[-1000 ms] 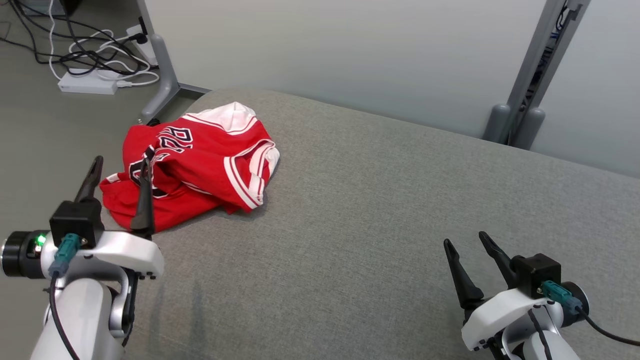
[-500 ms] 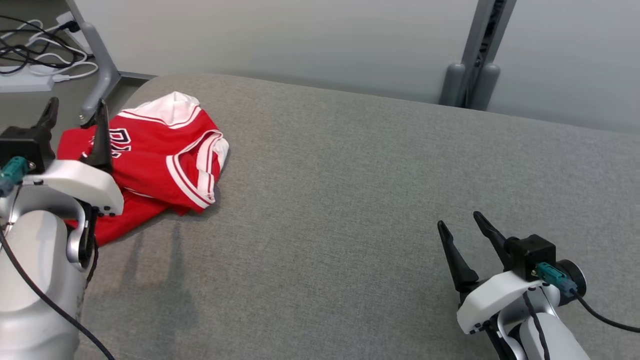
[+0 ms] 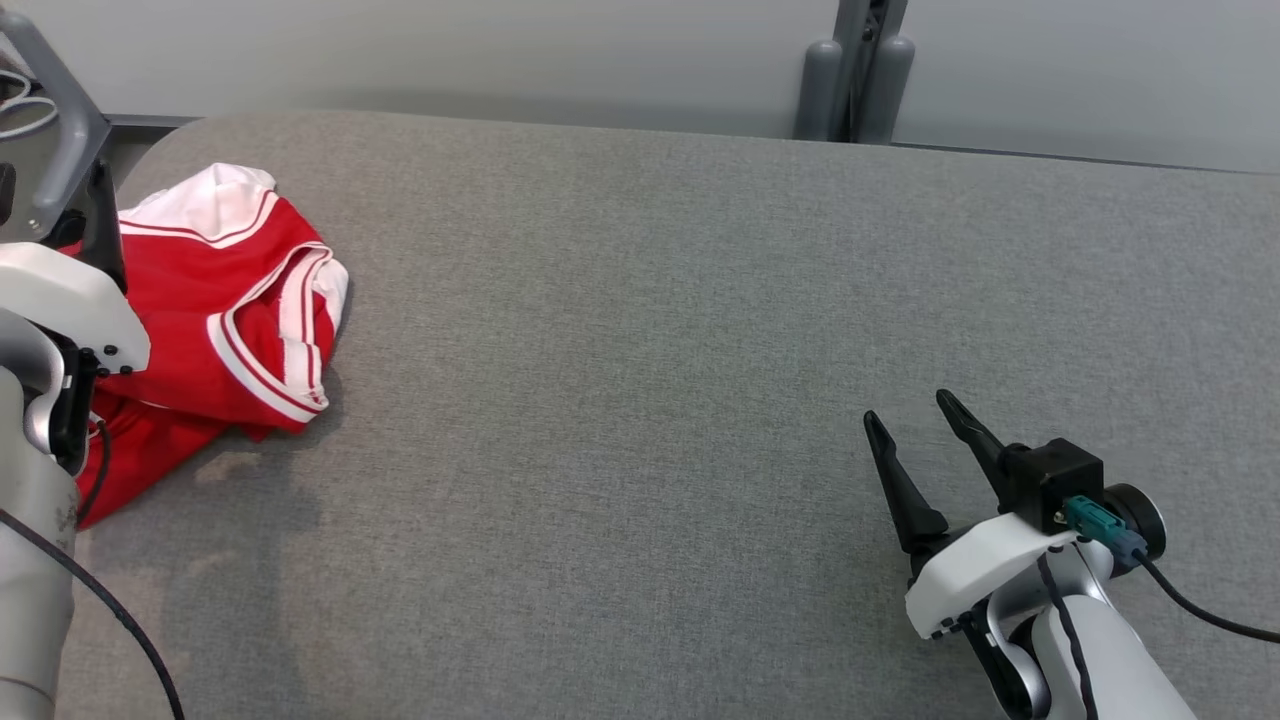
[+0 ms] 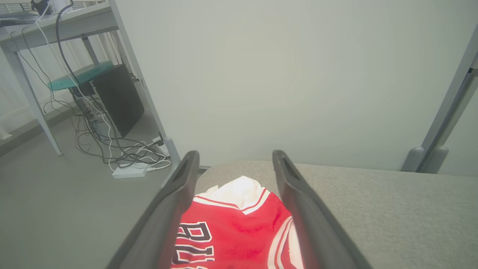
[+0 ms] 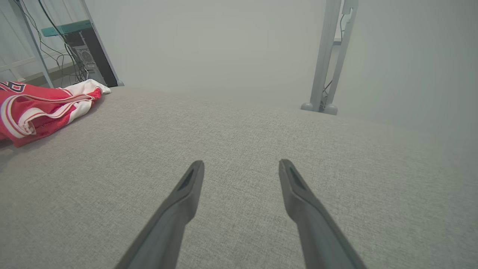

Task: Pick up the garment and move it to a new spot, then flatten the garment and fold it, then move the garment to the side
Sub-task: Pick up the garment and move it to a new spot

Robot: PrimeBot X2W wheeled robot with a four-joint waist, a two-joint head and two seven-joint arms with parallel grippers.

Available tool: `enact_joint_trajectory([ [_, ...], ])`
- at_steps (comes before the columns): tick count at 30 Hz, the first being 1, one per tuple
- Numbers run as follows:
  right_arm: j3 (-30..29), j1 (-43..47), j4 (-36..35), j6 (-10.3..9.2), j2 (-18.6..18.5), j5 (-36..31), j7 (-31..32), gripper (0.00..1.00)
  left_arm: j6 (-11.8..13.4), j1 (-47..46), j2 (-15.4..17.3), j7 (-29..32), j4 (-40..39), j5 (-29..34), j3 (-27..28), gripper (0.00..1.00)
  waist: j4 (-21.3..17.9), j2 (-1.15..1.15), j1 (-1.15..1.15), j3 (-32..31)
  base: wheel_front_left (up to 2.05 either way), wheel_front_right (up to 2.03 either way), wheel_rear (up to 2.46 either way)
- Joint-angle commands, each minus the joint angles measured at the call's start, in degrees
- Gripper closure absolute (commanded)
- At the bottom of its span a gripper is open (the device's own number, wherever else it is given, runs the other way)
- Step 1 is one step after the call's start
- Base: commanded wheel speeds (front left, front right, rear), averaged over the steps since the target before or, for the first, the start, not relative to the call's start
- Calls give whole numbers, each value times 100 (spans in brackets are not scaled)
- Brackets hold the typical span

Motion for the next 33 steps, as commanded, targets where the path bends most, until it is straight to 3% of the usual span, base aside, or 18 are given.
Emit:
enact_joint_trajectory([
  [1, -15, -39, -3, 1, -37, -14, 6, 0, -23, -86, 23, 40, 69, 21, -21, 0, -74, 0, 0, 57, 0, 0, 0],
  [14, 20, -188, -39, 1, -72, -57, 95, 0, -236, -627, 337, 1030, 1560, -301, -253, 0, -518, 0, 0, 281, 0, 0, 0],
  [21, 54, -242, -100, 1, -120, -29, 143, 0, -247, -667, 400, 2382, 1882, -671, -602, 0, -669, 0, 0, 396, 0, 0, 0],
  [33, 83, -278, -252, 1, -212, -15, 250, 0, -249, -549, 518, 2795, 1937, -986, -878, 0, -775, 0, 0, 594, 0, 0, 0],
])
